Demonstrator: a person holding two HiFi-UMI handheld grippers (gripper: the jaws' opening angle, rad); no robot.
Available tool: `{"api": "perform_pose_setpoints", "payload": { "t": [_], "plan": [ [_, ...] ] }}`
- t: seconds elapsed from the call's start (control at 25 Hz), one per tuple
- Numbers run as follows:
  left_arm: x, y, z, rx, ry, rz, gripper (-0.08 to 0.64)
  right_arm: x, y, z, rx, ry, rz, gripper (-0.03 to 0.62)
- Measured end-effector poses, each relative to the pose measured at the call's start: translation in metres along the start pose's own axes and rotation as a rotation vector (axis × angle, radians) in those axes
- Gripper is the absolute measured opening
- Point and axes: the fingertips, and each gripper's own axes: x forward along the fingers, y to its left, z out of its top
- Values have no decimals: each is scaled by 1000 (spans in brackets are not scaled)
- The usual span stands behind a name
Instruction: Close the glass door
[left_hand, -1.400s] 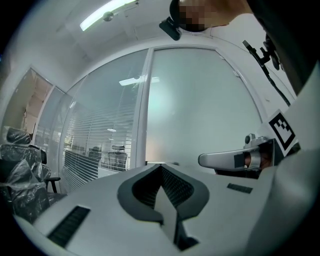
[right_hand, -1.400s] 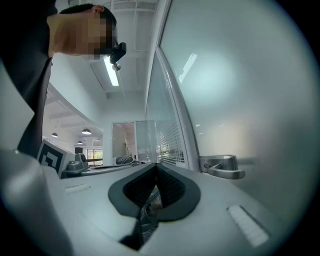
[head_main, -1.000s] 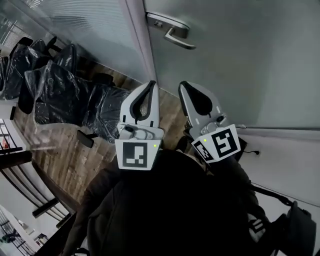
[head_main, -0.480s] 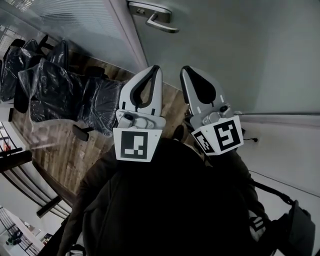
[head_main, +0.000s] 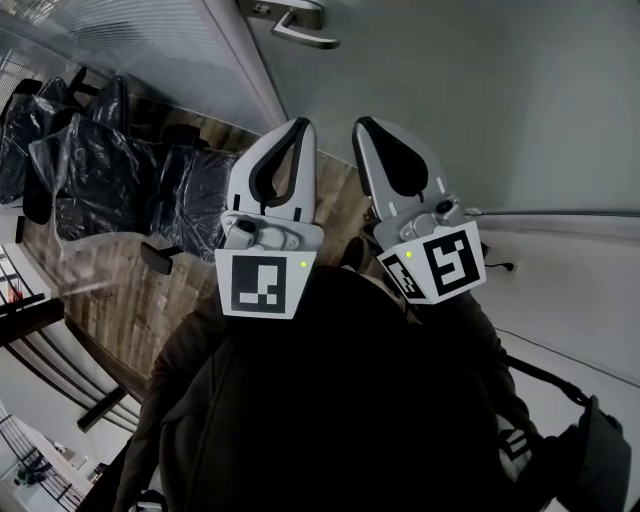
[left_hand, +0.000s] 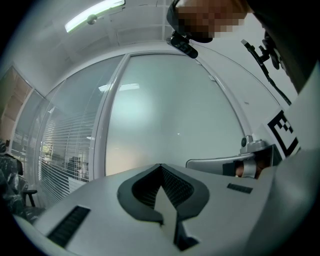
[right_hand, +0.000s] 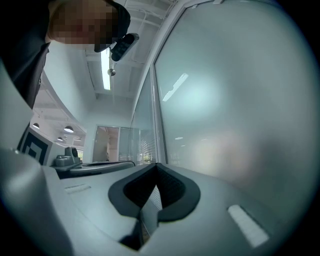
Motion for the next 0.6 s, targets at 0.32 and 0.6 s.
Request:
{"api": "perform_pose_setpoints", "payload": {
  "t": [0.32,0.6],
  "plan": [
    [-2,1,0,4,-2,6,-3,-1,2,-1,-4,-1,8,2],
    [-2,2,2,1,-3,7,-3,-1,4,1,-12,0,9,0]
  ]
}}
